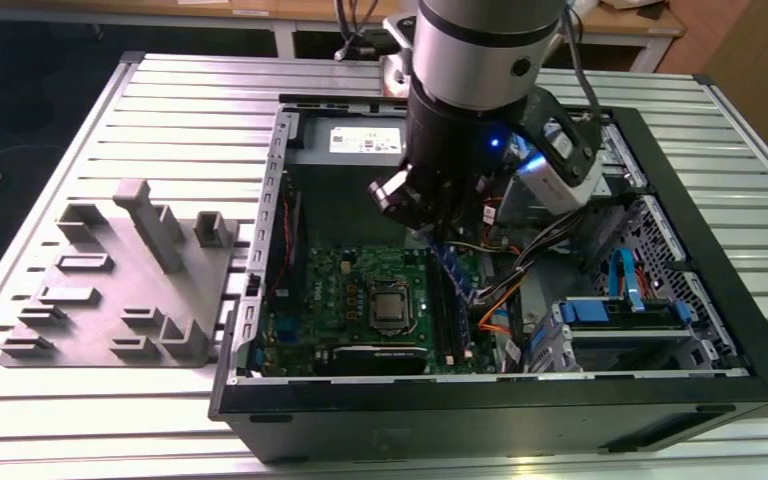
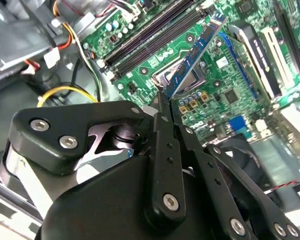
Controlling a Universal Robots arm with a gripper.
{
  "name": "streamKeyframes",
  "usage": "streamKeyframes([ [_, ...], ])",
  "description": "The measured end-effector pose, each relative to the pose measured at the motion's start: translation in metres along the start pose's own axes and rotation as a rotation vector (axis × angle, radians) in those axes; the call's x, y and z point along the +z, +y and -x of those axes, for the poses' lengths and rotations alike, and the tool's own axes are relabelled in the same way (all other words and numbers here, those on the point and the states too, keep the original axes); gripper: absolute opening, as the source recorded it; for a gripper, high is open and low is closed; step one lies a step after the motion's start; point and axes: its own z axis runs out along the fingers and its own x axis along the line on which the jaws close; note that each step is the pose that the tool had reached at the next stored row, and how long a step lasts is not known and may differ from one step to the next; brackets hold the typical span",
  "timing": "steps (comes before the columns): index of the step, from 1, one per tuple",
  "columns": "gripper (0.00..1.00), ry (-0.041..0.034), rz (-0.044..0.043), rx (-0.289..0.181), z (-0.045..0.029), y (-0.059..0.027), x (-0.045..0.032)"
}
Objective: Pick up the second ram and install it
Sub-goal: 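Insert the second ram into the second slot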
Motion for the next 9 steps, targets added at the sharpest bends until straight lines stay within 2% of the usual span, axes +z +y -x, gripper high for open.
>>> streamKeyframes([
  [9, 0.1, -0.0102, -0.0083, 0.164, -0.0001, -0.0001, 0.0021],
])
